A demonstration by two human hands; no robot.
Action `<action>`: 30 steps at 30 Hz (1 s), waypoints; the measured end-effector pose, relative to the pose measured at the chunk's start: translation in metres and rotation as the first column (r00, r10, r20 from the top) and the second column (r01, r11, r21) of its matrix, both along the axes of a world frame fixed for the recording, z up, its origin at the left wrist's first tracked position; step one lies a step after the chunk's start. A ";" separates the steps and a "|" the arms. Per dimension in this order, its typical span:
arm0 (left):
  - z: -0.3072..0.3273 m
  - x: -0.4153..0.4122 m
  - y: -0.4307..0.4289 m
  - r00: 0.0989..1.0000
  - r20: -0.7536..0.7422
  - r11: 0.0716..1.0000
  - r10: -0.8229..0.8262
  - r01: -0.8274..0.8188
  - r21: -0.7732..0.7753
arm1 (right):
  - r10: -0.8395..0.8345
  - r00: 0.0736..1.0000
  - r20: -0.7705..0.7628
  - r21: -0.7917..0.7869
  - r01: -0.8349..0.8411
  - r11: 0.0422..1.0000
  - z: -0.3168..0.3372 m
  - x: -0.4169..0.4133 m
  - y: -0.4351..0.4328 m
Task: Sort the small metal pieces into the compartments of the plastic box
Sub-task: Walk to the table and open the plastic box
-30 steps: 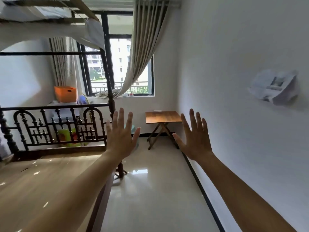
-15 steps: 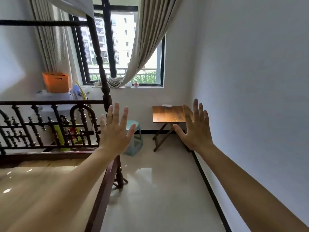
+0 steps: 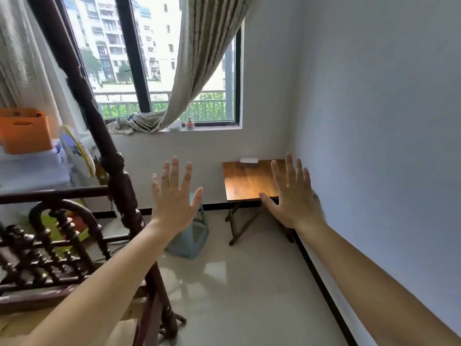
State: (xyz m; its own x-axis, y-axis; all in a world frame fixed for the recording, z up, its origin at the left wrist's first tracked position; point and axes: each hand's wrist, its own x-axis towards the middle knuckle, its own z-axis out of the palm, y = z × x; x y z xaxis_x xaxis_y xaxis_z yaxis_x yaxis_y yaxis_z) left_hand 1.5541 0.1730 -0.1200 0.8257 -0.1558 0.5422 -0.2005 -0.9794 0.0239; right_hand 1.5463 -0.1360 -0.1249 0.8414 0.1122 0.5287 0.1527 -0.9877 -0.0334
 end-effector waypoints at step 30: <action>-0.064 0.858 -0.054 0.960 -0.180 0.977 -0.214 0.208 -0.048 | -0.296 0.937 -0.187 0.056 0.311 0.949 -0.080 0.808 -0.009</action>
